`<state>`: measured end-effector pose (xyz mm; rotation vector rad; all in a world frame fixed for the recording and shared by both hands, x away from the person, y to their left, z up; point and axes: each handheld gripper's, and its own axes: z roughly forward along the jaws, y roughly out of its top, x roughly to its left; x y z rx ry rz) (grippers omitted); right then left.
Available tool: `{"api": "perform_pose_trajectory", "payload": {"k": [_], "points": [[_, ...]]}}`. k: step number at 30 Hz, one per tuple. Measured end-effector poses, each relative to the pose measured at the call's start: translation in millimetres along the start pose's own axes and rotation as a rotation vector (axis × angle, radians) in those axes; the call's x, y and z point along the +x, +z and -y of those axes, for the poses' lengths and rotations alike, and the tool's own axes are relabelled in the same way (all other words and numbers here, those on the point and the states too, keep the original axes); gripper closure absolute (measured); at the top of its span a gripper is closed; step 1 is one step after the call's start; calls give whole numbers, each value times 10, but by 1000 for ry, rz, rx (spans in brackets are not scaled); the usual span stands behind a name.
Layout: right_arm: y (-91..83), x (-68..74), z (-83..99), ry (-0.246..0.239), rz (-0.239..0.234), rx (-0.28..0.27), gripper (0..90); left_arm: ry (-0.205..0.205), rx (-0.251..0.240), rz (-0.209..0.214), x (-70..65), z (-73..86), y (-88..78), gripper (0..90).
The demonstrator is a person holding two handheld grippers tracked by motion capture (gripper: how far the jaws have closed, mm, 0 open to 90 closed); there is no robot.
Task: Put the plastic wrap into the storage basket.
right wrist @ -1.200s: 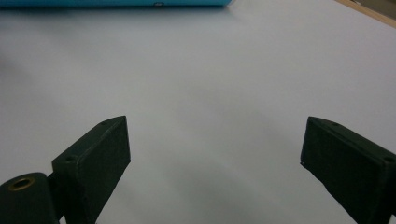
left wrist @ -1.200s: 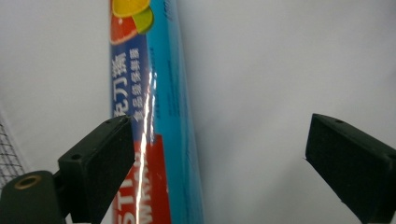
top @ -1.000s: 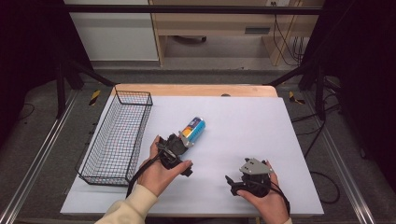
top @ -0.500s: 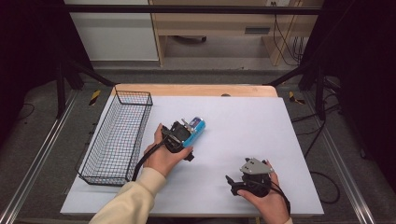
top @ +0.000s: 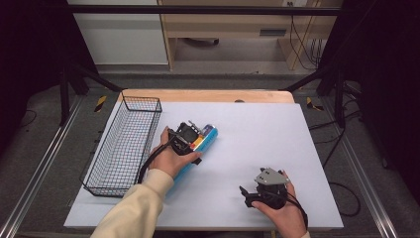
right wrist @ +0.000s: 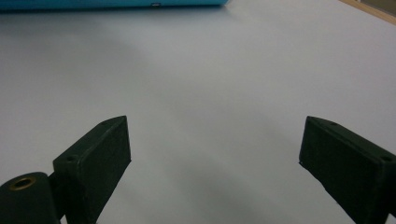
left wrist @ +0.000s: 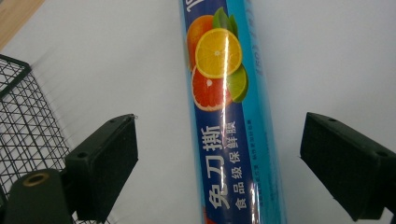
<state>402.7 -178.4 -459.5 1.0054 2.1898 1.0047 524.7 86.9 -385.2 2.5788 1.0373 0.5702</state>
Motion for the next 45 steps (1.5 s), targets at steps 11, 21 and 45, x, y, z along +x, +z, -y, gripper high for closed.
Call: {"api": "perform_pose_trajectory", "payload": {"k": [11,21,45], "points": [[1,-2,-4,3,0,-1,97,-34,16,-7,20,-36,76,120],[2,3,-3,11,-4,4,97,-33,53,19,56,-15,149,144],[19,12,3,14,-26,15,90,-100,54,93,-7,156,425,159]]}}
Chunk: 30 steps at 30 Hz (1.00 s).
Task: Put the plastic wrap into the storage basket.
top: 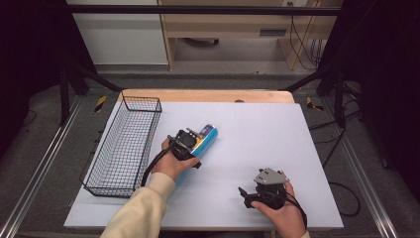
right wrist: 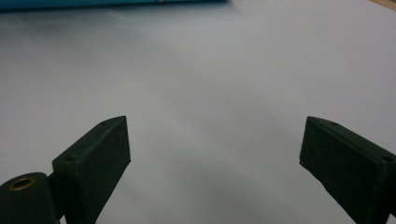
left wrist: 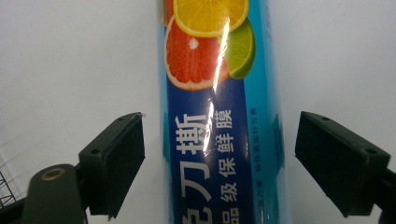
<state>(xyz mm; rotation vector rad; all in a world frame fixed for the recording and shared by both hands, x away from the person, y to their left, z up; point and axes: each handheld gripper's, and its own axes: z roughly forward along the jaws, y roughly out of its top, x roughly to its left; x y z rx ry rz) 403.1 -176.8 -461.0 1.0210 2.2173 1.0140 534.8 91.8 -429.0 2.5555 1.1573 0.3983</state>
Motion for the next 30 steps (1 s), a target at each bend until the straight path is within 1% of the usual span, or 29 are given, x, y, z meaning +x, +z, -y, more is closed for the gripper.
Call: {"api": "perform_pose_trajectory", "payload": {"k": [4,9,11,16,21,24,25,30], "points": [[-1,-1,2,2,0,-2,90,3,13,0,0,-9,33,161],[2,-1,4,0,-2,1,89,-9,12,4,-6,-10,61,164],[7,5,4,1,-5,6,89,-18,6,11,-2,-7,71,186],[7,7,2,-1,-8,4,89,-21,13,6,-1,-8,98,190],[7,6,4,2,-8,8,89,-33,25,-2,-3,-16,123,198],[7,10,4,-1,-10,8,90,-27,35,-7,-11,-20,132,234],[7,11,3,3,-11,8,89,-18,44,-8,-18,-25,138,242],[6,7,4,3,-11,8,89,-15,55,-17,-33,-29,152,272]]}}
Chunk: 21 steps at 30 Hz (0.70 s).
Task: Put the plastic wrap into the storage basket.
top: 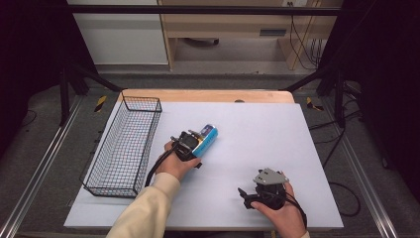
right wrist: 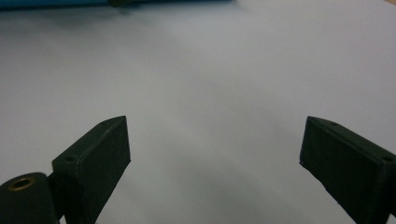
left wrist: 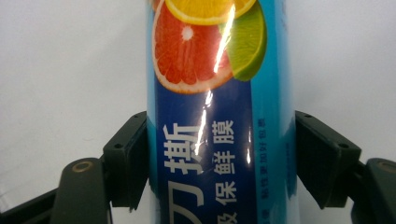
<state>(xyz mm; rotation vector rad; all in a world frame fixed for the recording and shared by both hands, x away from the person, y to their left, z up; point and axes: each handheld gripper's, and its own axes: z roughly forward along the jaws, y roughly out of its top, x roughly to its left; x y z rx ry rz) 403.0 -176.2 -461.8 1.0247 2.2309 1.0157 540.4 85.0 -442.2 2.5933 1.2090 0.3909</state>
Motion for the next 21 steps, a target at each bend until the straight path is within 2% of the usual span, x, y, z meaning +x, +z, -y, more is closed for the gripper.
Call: {"api": "perform_pose_trajectory", "payload": {"k": [4,14,21], "points": [[0,3,-1,0,-1,1,89,3,3,-12,-3,-9,-7,305],[-1,6,0,-2,-3,2,89,14,55,-28,-29,-71,-9,307],[4,9,1,-1,-7,9,89,21,64,-41,-39,-82,-8,311]]}}
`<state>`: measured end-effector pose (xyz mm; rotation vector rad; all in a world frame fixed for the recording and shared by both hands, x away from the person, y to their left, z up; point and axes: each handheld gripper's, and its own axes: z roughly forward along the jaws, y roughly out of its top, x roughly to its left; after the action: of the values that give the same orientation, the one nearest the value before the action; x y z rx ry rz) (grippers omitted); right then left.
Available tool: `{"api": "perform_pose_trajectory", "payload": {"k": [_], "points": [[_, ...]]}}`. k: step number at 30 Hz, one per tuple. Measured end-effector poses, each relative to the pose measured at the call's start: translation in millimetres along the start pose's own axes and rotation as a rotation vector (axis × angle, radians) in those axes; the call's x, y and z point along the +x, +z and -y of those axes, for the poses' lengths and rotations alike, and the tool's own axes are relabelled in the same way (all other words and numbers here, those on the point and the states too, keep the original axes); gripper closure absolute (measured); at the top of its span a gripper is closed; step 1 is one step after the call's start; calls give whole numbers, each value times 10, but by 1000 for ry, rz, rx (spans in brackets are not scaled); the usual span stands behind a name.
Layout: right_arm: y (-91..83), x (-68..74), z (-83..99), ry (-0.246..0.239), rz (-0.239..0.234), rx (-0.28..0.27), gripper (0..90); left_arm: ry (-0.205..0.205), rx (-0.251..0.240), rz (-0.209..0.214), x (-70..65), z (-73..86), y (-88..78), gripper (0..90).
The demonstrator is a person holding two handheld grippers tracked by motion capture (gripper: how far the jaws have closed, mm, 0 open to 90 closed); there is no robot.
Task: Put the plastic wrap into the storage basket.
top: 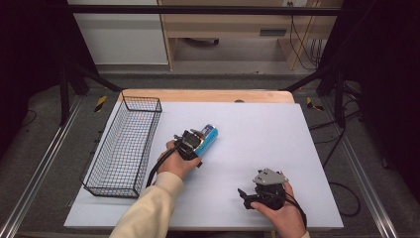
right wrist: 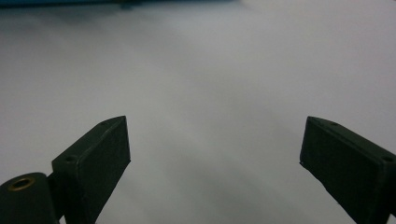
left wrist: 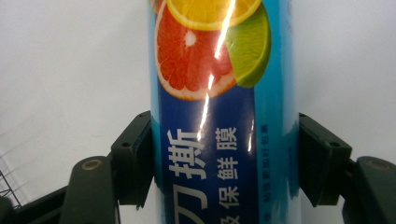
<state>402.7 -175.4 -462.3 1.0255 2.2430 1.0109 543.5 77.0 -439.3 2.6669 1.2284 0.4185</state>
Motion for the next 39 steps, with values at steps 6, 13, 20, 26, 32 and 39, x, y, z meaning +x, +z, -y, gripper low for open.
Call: {"api": "perform_pose_trajectory", "payload": {"k": [6,13,20,26,32,39], "points": [[0,-3,1,1,1,-1,89,1,14,-8,-12,-16,-5,313],[-2,-2,0,-1,-1,-1,89,5,15,-15,-16,-15,-9,316],[-1,-4,0,1,-3,-3,89,34,26,-38,-33,-12,-17,319],[1,-1,1,-1,-5,3,88,38,24,-46,-54,-15,-41,319],[2,-2,0,1,-7,2,88,49,30,-59,-53,-27,-88,320],[-1,-2,-1,-5,-9,-2,89,57,18,-67,-44,-32,-145,320]]}}
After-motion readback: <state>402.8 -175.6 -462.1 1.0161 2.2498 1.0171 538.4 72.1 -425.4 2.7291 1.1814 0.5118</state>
